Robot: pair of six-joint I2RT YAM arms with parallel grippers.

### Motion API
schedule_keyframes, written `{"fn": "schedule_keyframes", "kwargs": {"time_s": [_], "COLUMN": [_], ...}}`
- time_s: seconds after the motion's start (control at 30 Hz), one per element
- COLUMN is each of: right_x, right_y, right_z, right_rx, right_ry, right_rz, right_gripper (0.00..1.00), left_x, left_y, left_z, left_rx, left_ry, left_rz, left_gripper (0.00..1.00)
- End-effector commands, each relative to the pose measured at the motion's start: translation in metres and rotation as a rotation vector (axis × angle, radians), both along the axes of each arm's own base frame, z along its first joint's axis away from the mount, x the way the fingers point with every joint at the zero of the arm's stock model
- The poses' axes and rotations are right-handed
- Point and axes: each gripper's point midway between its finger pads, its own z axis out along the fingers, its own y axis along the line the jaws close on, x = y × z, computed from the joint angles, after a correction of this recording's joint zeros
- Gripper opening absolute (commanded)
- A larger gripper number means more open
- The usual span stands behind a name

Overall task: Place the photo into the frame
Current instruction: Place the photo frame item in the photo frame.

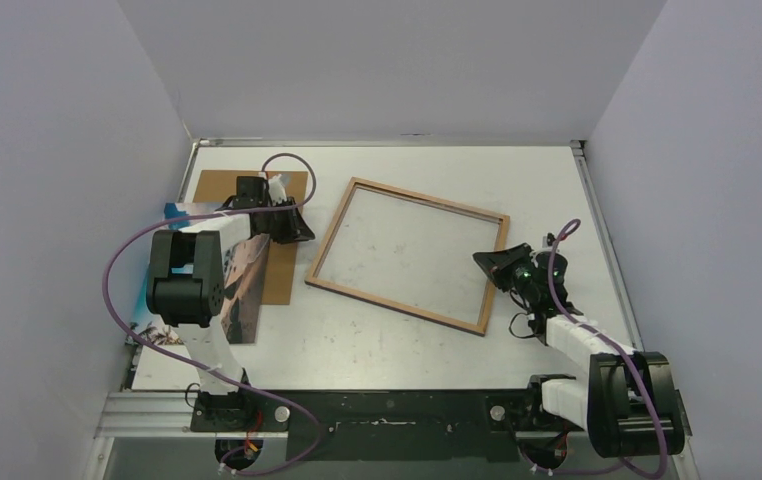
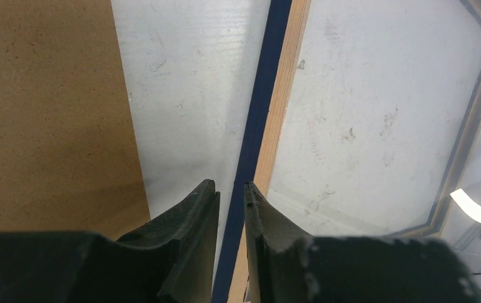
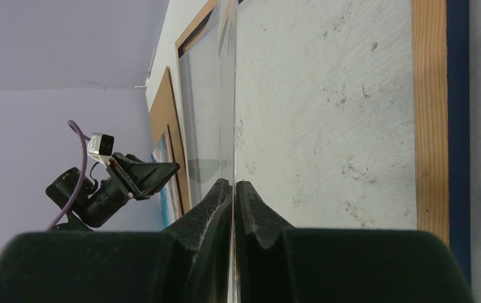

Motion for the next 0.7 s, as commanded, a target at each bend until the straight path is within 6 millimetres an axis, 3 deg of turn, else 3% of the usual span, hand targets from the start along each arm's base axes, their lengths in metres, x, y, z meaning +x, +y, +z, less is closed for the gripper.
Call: {"fn": "schedule_keyframes", "kwargs": {"time_s": [0.0,0.53,0.67], "right_x": [0.010,0.006,0.010], "right_y": [-0.006,-0.008,-0.006], "right_z": [0.021,0.006,0.019], "right_rx": [-0.012,0.020,0.003], "right_ry": [-0.095,-0.066,-0.107], "right_rz": [-0.011,-0.020,0.005], "right_gripper": [0.05,0.05,0.05], "left_x": [0.017,0.016,0.017], "left_y": [0.000,-0.001,-0.001], "left_z": [0.024,0.020,0.018], "left_rx": [0.011,0.017,0.024], "left_ry": [-0.087,-0.082,-0.080], "left_rz": [-0.010,-0.013,-0.013], "left_gripper": [0.21,0.20,0.20]}}
